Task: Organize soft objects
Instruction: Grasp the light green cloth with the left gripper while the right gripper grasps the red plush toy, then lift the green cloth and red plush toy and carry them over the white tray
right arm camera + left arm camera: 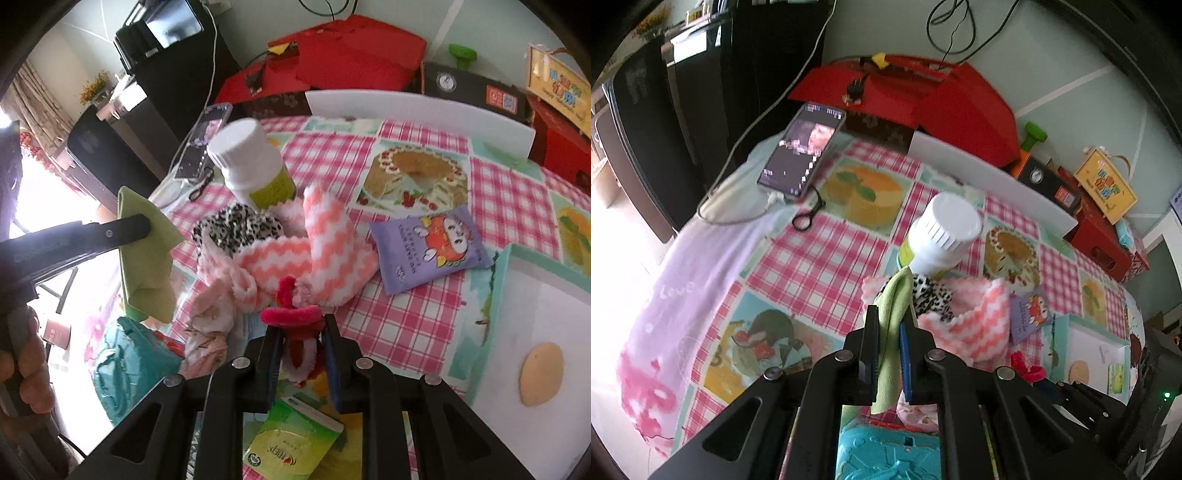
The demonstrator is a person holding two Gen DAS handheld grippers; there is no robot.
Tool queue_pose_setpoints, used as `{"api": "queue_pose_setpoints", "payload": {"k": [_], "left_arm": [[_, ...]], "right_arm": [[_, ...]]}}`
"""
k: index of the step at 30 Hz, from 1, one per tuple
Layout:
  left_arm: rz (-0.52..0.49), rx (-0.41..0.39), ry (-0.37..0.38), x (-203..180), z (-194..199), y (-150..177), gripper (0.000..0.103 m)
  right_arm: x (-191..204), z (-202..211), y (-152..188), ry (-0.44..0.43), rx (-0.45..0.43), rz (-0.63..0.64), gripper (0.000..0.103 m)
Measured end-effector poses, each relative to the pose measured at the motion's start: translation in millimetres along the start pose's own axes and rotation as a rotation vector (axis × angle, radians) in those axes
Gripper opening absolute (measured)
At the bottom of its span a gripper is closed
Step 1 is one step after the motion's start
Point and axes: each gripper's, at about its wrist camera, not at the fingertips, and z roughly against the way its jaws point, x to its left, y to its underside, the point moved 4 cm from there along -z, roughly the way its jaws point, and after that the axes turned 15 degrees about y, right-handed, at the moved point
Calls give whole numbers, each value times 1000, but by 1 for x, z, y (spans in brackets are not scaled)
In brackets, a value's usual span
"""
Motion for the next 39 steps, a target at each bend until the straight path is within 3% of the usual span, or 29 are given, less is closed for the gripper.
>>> {"api": "queue_pose_setpoints", "payload": {"k": [11,20,39], "left_arm": [[-77,-76,35,-32,25,-7,9],[-172,-84,89,-78,27,-3,9],[-390,51,231,-194,-15,46,9]], "right_arm": [[-13,18,-5,20,-38,-37,23],[-43,33,-7,55,-74,-101,23],[-185,76,19,273,-100,-367,23]]}}
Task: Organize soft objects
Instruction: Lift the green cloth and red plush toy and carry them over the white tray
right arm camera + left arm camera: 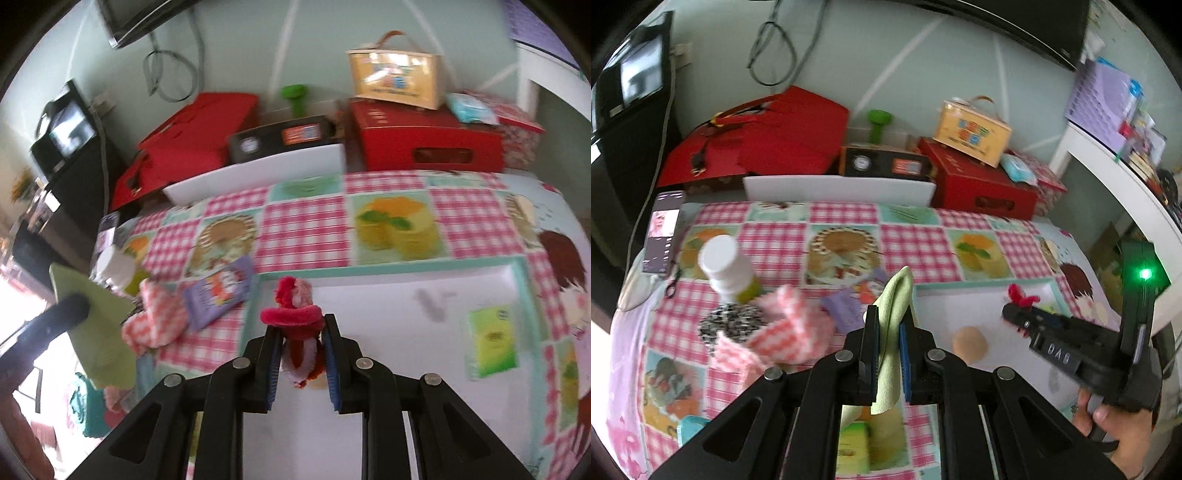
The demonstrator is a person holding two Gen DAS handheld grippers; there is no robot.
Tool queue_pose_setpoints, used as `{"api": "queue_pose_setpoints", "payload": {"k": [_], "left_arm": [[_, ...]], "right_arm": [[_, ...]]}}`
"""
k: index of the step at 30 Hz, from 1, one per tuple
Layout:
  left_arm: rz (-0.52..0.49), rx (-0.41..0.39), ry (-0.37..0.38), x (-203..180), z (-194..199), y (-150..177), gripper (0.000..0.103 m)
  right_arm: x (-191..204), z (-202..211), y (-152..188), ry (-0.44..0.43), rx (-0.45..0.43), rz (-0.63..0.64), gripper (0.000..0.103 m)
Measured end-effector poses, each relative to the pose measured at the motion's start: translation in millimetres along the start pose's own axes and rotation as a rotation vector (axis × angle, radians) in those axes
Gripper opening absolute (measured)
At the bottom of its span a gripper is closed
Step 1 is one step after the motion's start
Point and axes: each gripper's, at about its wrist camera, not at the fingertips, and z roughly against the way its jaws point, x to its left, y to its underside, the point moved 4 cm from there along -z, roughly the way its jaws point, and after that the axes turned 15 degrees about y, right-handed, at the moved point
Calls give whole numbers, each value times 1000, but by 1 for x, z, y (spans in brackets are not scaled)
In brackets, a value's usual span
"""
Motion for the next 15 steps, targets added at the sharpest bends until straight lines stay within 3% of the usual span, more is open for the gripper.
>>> {"api": "queue_pose_setpoints", "payload": {"k": [15], "left_arm": [[-116,131,122,-72,-54,22,9]], "right_arm": [[-134,14,15,216,23,-233,23]]}}
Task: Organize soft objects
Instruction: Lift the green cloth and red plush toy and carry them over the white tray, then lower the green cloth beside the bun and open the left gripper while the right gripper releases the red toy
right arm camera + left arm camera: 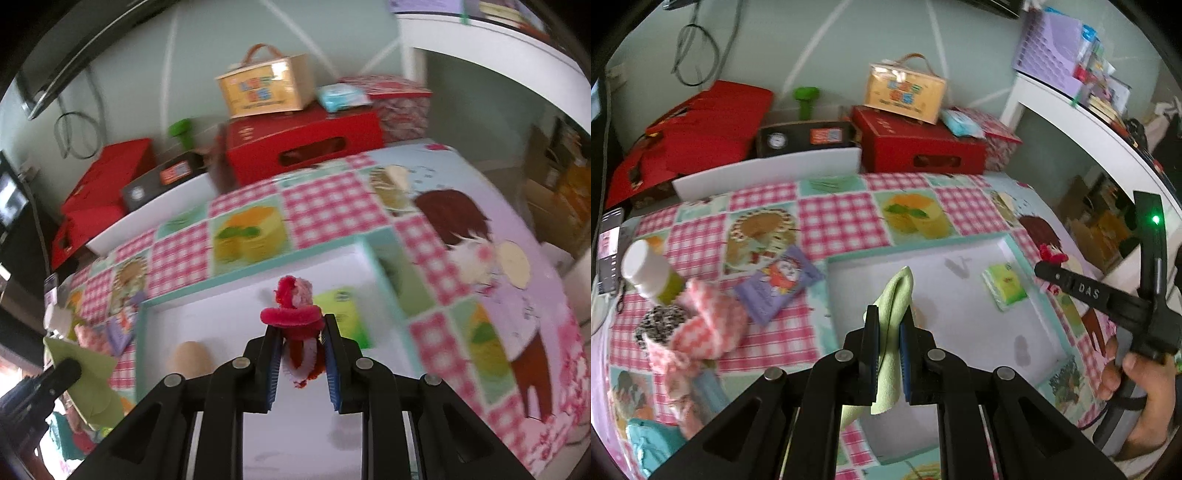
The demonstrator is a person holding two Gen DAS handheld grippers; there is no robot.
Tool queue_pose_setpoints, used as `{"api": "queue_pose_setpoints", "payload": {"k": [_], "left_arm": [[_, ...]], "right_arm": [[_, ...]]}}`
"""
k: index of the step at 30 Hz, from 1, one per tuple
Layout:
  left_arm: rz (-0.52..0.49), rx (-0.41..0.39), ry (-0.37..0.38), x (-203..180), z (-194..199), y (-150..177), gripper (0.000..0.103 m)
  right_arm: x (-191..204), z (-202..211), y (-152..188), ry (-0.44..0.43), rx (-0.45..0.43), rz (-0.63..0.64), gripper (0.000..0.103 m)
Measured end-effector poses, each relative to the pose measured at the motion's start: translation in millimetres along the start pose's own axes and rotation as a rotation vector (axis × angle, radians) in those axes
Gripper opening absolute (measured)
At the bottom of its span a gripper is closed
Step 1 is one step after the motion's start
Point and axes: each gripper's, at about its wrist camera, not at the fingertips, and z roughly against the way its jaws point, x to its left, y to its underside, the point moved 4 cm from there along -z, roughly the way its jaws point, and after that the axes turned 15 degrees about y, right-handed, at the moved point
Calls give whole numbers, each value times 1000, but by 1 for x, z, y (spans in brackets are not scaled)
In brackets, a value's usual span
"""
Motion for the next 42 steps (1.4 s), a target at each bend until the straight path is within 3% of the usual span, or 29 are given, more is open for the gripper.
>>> {"api": "queue_pose_setpoints", "payload": {"k": [11,15,20,29,33,42], "left_arm": [[-53,119,182,-47,-45,18,9],[-11,177,307,-58,-63,28,9],[39,235,347,-59,-83,39,9],[140,235,243,-21,-98,40,9],[150,238,157,-5,-102,41,9],[141,256,38,14,-103,47,11]], "right_arm": [[-40,-23,16,93,113,-51,24],[-39,-33,23,99,143,-32,24],[-38,-42,28,98,177,-26,24],[-34,-56,35,104,224,-10,25],[-31,-58,36,107,236,0,25],[-23,-63,40,110,265,22,25]]}}
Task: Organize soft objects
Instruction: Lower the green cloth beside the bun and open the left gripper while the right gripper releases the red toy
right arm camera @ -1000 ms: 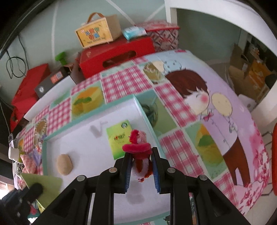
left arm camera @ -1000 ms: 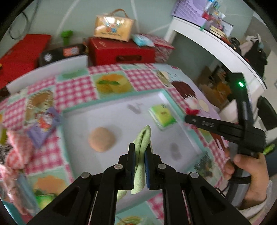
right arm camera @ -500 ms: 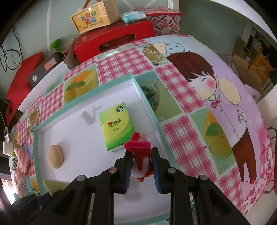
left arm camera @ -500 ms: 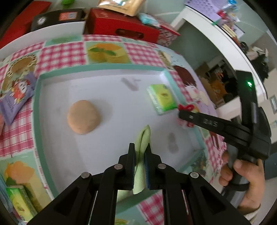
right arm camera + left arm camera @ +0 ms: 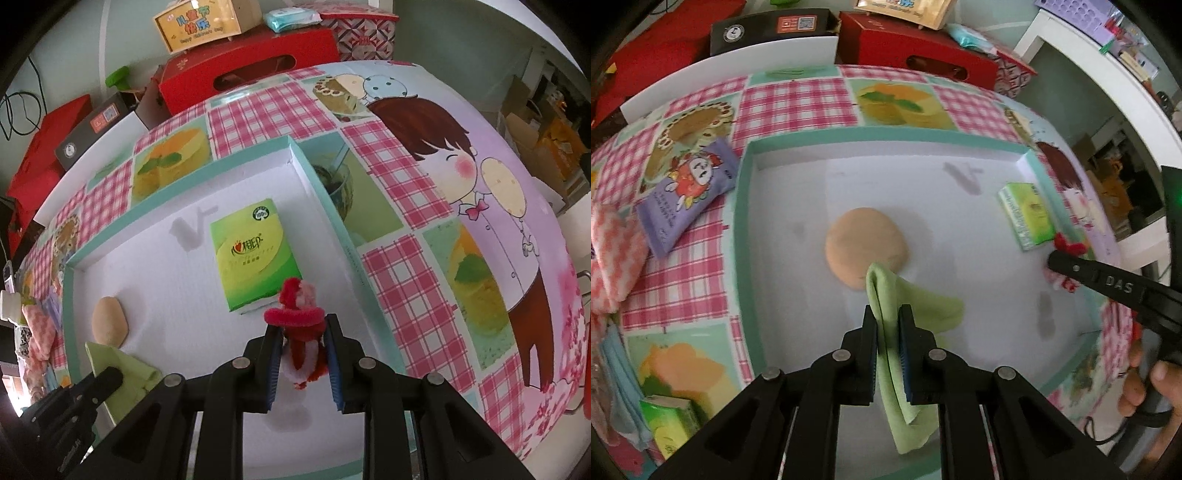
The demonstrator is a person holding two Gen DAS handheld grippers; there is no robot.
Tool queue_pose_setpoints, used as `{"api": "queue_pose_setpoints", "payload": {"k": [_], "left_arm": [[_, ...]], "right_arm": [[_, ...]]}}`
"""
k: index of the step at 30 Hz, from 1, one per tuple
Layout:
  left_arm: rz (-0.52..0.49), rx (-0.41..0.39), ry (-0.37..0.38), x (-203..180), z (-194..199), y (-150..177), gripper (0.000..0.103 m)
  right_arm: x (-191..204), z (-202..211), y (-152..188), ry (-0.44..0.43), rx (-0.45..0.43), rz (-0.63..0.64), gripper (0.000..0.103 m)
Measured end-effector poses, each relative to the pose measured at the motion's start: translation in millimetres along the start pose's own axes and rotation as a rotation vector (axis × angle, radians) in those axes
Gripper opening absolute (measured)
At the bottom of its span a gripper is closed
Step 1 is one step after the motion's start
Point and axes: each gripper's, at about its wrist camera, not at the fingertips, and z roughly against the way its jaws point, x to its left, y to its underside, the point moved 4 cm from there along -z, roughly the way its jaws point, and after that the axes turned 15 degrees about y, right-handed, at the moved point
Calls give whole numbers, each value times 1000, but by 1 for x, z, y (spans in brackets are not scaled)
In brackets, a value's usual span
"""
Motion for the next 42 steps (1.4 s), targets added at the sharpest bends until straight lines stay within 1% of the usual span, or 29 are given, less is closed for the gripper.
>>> {"api": "queue_pose_setpoints", "payload": {"k": [6,12,14,16,18,23,24,25,26,28,30,31,34,36,38,39,40,42], "left_arm": [[2,3,-7,4,1,2,11],[1,8,-8,2,-1,0,13],[-1,14,-17,1,-2,-1,17],[2,19,-20,2,-1,-1,32],[5,18,-13,0,2,-1,35],[-18,-8,0,-7,16,-2,37],[-19,-15,2,-7,20,-3,40],[-19,-20,2,-7,22,-3,45],[-15,-28,-1,-6,25,-4,49],[-2,-44,-11,-3,31,-6,60],[10,-59,-32,3,36,-8,66],[17,-65,-43,6,37,-9,69],[43,-63,-70,17,37,-11,70],[56,-70,-88,23,38,-12,70],[62,-80,-99,27,41,-12,72],[64,-87,-103,28,42,-13,78],[66,-96,-108,29,42,-14,87],[69,-136,-122,31,46,-15,95]], "right_arm": [[5,-8,1,10,28,25,26],[8,-8,1,24,27,36,28],[9,-8,0,30,29,41,29],[10,-9,0,42,31,42,34],[10,-7,0,55,27,39,41],[8,-2,-3,66,7,37,43],[8,-1,-4,67,5,37,43],[8,0,-5,69,2,37,44],[8,1,-5,71,-1,38,47],[8,3,-6,75,-8,39,51],[9,5,-8,81,-19,42,61],[9,5,-8,87,-24,45,62],[11,7,-9,106,-48,60,67],[14,7,-10,116,-57,68,73],[16,9,-10,126,-65,76,75],[17,8,-10,132,-69,80,77],[17,9,-10,137,-75,81,79],[16,11,-12,143,-95,80,93]]}}
